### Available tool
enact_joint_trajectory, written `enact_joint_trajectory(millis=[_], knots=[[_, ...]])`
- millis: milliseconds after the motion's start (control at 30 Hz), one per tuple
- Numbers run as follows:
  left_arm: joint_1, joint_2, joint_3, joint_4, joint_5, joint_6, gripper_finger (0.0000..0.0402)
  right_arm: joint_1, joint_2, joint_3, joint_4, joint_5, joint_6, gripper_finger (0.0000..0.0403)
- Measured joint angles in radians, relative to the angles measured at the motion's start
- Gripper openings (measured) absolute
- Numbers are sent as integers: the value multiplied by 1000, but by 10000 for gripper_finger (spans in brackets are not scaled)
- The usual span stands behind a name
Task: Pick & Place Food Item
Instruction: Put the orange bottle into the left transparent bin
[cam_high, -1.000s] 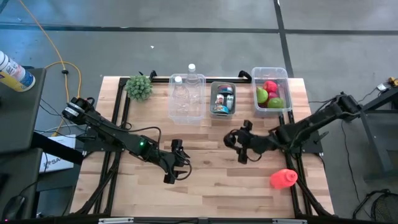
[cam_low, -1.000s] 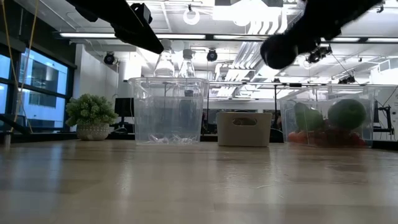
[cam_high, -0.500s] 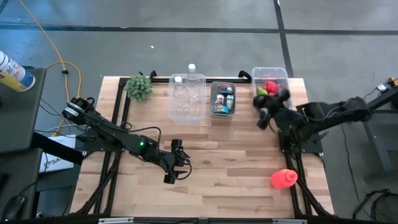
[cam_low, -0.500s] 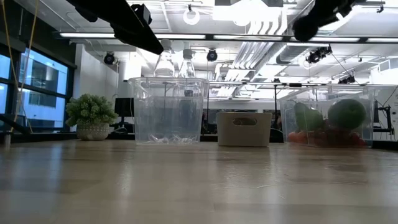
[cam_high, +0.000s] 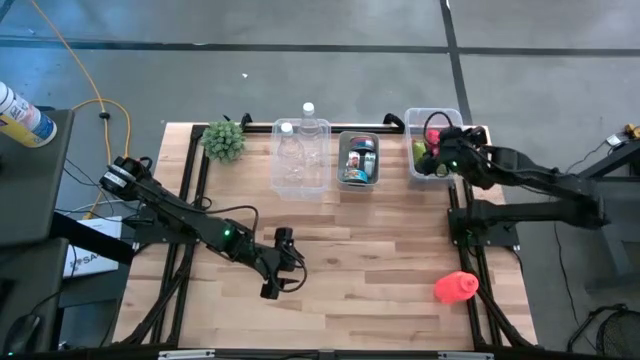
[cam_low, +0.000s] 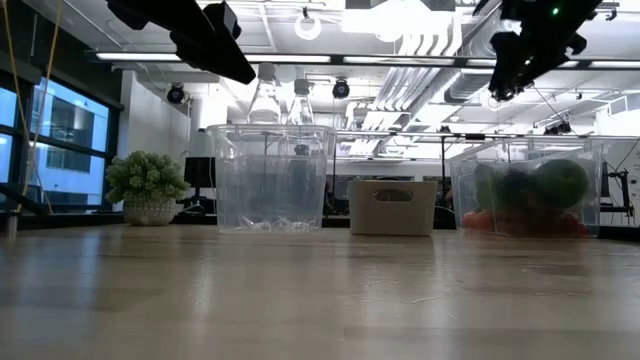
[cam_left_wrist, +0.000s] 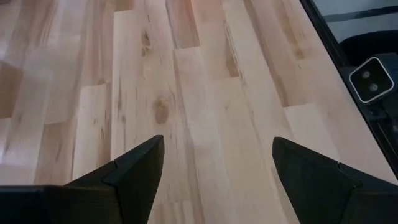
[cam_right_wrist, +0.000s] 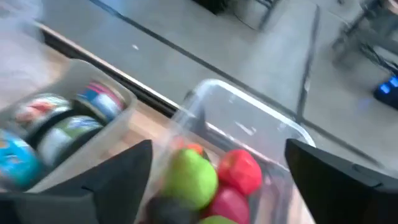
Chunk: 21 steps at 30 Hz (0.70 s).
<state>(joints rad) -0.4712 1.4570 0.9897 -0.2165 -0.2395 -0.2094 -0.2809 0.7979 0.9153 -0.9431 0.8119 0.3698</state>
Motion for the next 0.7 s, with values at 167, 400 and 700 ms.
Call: enact_joint_trajectory(millis=[167, 400, 700], knots=[[-14, 0, 0, 0, 2, 9, 288, -92, 33, -3, 3, -11, 61, 393], [-26, 0, 0, 0, 3, 9, 288, -23, 36, -4, 226, -187, -81, 353], [-25, 0, 0, -1, 4, -5, 288, 302, 28, -3, 276, -534, -60, 333]])
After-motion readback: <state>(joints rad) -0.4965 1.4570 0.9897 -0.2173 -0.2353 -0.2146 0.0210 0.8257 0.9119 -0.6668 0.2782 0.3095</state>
